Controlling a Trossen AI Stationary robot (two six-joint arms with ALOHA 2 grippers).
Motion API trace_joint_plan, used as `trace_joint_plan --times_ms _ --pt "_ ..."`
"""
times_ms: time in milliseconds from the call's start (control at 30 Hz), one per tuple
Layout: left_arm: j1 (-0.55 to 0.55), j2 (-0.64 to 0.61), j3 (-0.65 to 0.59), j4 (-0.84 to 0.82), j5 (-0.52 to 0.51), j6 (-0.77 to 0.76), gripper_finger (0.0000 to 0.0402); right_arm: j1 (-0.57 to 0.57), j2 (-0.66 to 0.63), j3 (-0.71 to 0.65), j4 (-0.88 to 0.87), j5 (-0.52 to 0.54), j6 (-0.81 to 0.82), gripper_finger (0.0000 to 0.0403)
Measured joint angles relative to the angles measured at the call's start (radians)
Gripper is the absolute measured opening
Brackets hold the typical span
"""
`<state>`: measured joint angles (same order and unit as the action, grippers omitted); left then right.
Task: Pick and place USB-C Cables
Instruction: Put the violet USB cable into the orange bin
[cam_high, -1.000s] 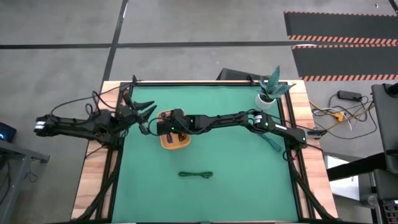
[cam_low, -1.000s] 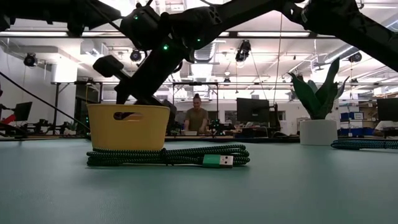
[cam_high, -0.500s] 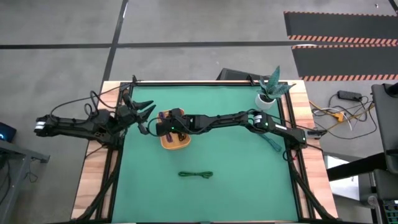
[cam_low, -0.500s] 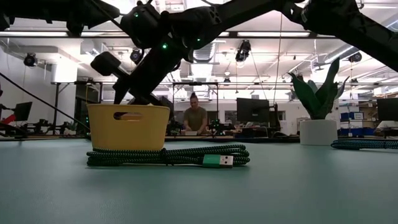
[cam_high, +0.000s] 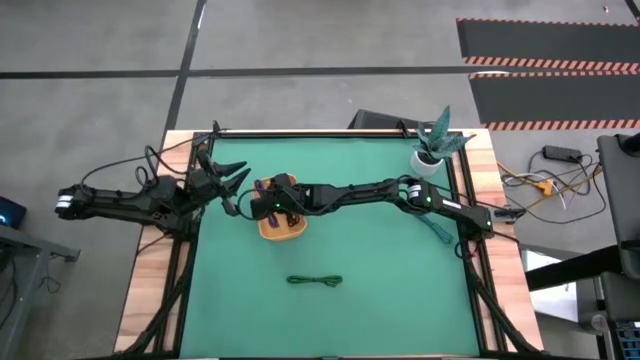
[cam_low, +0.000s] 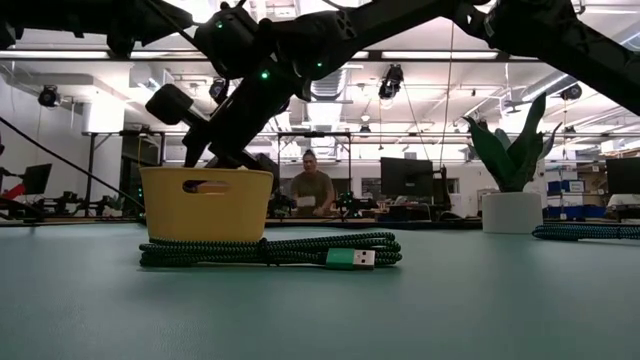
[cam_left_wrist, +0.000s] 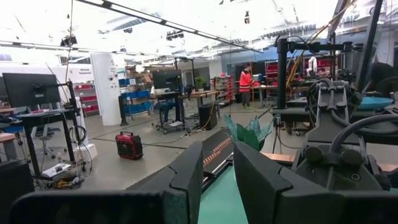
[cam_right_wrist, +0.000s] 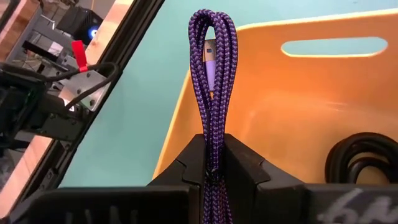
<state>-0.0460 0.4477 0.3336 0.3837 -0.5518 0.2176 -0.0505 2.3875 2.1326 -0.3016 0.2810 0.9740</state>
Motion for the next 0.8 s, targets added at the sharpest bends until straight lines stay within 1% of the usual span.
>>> trace_joint_plan --times_ms 167,500,600,800 --pt "0.0 -0.005 0.0 -0.001 0.0 0.0 0.0075 0.0 0.0 0.0 0.0 0.0 0.073 0.0029" --pt "0.0 -0.021 0.0 -0.001 0.0 0.007 0.0075 0.0 0.0 0.0 -0.005 0.0 0.062 0.0029" --pt "0.0 -0.03 0.0 -0.001 0.0 0.007 0.0075 0.0 0.0 0.0 -0.015 -0.002 0.112 0.0029" --pt "0.0 -0.032 0.0 -0.004 0.0 0.007 0.0075 0.0 0.0 0.0 -0.016 -0.002 0.15 0.0029"
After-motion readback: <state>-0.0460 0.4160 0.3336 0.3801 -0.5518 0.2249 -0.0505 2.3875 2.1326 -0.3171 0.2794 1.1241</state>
